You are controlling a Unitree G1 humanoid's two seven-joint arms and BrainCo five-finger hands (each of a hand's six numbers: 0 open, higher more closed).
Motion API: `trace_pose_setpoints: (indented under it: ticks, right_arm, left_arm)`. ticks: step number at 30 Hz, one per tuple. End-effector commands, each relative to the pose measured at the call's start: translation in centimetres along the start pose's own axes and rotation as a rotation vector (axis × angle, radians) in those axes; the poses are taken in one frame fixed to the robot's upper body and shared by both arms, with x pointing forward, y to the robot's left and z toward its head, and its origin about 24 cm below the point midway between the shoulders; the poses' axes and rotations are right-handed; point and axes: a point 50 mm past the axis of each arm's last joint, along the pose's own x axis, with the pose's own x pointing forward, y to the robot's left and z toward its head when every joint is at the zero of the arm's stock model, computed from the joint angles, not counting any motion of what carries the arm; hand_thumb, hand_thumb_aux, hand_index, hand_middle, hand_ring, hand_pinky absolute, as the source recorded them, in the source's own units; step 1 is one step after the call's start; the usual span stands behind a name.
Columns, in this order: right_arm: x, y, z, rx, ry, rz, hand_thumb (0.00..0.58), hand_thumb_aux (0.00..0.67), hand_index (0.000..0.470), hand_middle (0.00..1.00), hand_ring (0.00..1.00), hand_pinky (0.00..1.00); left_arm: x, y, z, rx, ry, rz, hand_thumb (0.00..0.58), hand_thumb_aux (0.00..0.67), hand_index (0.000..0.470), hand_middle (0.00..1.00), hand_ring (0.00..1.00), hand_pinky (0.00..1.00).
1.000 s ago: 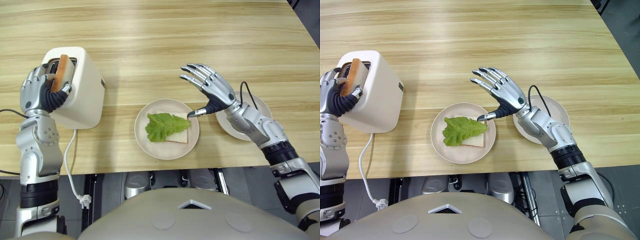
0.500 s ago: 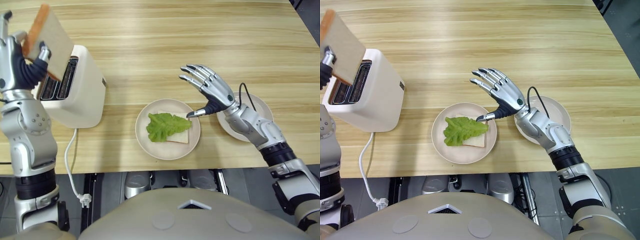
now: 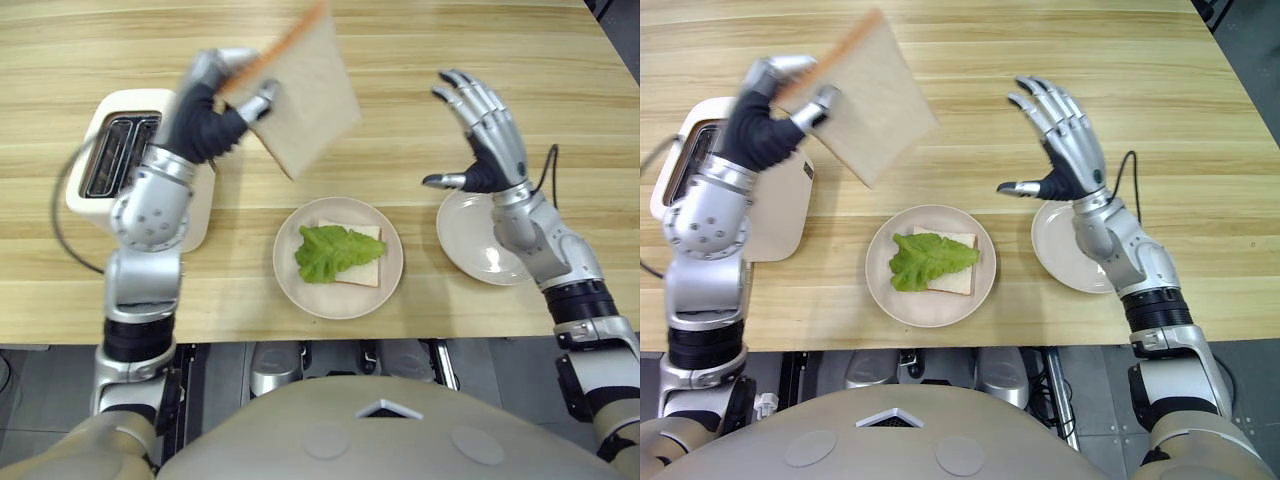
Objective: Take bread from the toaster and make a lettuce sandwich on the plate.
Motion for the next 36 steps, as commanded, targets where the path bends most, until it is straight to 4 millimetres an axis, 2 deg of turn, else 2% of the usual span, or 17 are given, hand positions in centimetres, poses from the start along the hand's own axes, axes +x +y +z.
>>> trace_pose_setpoints:
  ticks: [1, 4, 7, 12, 20, 26, 32, 36]
  right_arm:
    - [-0.1, -1.5, -1.5, 0.011, 0.07, -0.068, 0.0, 0.0, 0.0, 0.0, 0.0, 0.0]
    - [-0.4, -1.3, -1.8, 0.027, 0.087, -0.052, 0.0, 0.0, 0.0, 0.0, 0.0, 0.0]
    - [-0.7, -0.9, -1.9, 0.03, 0.087, -0.033, 0.0, 0.0, 0.0, 0.0, 0.0, 0.0]
    - [-1.0, -0.3, -1.7, -0.003, 0.061, 0.024, 0.0, 0.0, 0.0, 0.0, 0.0, 0.0]
    - [-1.4, 0.5, -1.2, 0.01, 0.047, 0.05, 0.0, 0.0, 0.0, 0.0, 0.0, 0.0]
    - [-1.8, 1.2, -0.8, 0.03, 0.045, 0.072, 0.0, 0.0, 0.0, 0.0, 0.0, 0.0]
    - [-2.1, 2.0, -0.1, 0.065, 0.026, 0.102, 0.0, 0.0, 0.0, 0.0, 0.0, 0.0]
    - [-2.5, 2.5, 1.1, 0.1, -0.054, 0.158, 0.0, 0.0, 0.0, 0.0, 0.0, 0.0]
  left_arm:
    - [0.1, -4.6, -3.3, -0.277, 0.103, -0.304, 0.58, 0.67, 0.46, 1.0, 1.0, 1.0]
    - [0.3, -6.8, -4.6, -0.358, 0.146, -0.475, 0.58, 0.67, 0.46, 1.0, 1.0, 1.0]
    - [0.4, -8.2, -5.4, -0.442, 0.141, -0.641, 0.58, 0.67, 0.46, 1.0, 1.0, 1.0]
    - [0.1, -8.5, -6.8, -0.501, 0.156, -0.8, 0.58, 0.67, 0.46, 1.0, 1.0, 1.0]
    - [0.5, -8.0, -9.6, -0.371, 0.253, -0.839, 0.58, 0.67, 0.46, 1.0, 1.0, 1.0]
    - [1.2, -8.0, -10.1, -0.274, 0.26, -0.821, 0.58, 0.67, 0.46, 1.0, 1.0, 1.0]
    - [1.2, -10.0, -10.8, -0.18, 0.284, -0.858, 0.58, 0.67, 0.46, 1.0, 1.0, 1.0]
    - [1.0, -11.1, -11.4, -0.117, 0.311, -0.895, 0.58, 0.67, 0.46, 1.0, 1.0, 1.0]
